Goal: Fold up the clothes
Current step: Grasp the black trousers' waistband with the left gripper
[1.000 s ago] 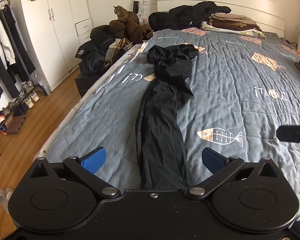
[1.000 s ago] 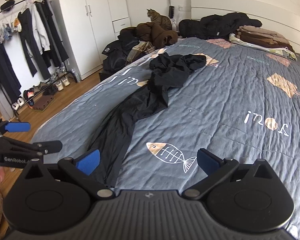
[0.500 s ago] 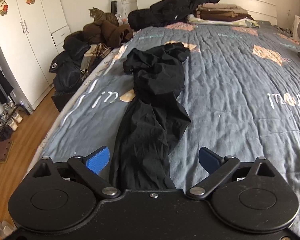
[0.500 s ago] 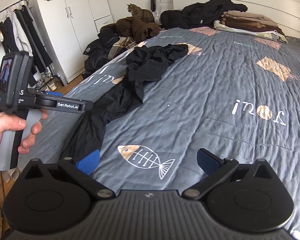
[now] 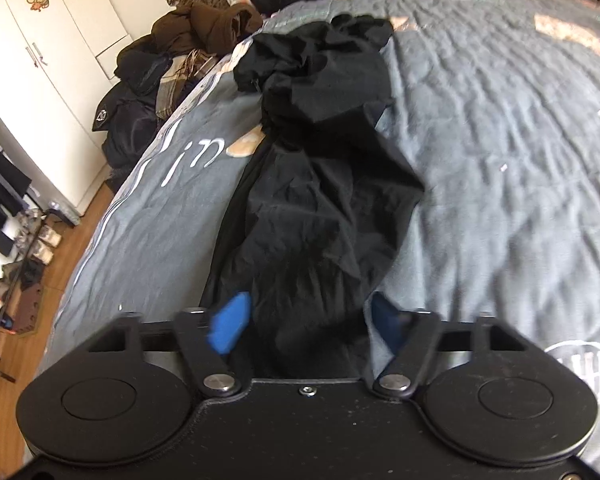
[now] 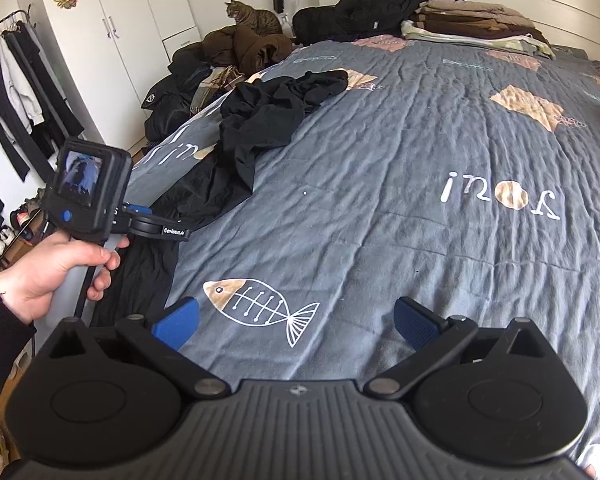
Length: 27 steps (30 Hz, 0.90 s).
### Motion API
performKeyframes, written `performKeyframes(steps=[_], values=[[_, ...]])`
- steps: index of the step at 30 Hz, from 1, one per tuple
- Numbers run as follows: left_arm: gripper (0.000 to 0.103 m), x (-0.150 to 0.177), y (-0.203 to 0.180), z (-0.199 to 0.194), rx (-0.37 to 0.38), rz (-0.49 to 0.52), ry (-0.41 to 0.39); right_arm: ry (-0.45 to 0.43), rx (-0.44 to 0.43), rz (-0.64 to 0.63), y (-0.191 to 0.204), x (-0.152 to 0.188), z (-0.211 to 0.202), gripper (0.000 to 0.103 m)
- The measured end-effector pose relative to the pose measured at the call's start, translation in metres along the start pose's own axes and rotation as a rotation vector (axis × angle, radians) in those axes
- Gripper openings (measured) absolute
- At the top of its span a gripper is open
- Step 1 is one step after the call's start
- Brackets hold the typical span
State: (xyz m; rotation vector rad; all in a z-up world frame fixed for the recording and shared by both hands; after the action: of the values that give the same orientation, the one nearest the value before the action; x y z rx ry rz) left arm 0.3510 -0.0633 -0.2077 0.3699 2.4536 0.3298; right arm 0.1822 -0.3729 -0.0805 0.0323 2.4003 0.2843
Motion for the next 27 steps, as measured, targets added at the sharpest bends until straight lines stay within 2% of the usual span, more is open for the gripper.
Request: performKeyframes(steps=[2,4,10,13,19,22,24,25,26,27], values=[[0.017,0.007,0.009,0.002,0.010,-0.033,0.016,-0.002,0.004,0.008,-0.001,0.000,-0.002,0.103],[0.009,0.010,0.022,-0.002,0.023,-0.077,0.009,-0.001,0.007,0.012,-0.001,0.001,-0.003,0.103],[0.006,0.012,0.070,-0.030,0.054,-0.157,-0.030,-0.002,-0.001,-0.001,0.008,0.002,-0.007,0.103],[0.006,0.015,0.098,-0.044,0.017,-0.149,-0.049,-0.004,-0.007,-0.009,0.015,0.001,-0.009,0.103],[0.006,0.032,0.165,-0.037,-0.077,-0.197,-0.001,-0.007,-0.009,-0.028,0.030,0.000,-0.013,0.103],[0.006,0.046,0.181,-0.031,-0.089,-0.191,0.037,-0.009,-0.008,-0.035,0.037,-0.001,-0.016,0.103],[0.009,0.055,0.187,-0.029,-0.086,-0.176,0.058,-0.012,-0.009,-0.037,0.040,-0.002,-0.016,0.103],[0.016,0.055,0.186,-0.034,-0.087,-0.164,0.033,-0.014,-0.009,-0.038,0.041,-0.002,-0.016,0.103],[0.036,0.053,0.184,-0.042,-0.088,-0.151,-0.005,-0.015,-0.010,-0.039,0.043,-0.003,-0.016,0.103],[0.046,0.051,0.182,-0.051,-0.090,-0.138,-0.043,-0.018,-0.012,-0.035,0.044,-0.004,-0.015,0.103]])
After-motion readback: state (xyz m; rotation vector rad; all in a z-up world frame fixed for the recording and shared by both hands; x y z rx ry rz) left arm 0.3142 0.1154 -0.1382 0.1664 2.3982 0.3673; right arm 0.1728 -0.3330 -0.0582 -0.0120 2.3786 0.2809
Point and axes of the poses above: each gripper's, at about its wrist camera, not at the fingertips, and z roughly the way its jaws point, y to its left, x to its underside, the point moved 7 cm from there along z, roughly the way its jaws point, and after that the axes turned 1 degree about y, right-handed, at the moved point
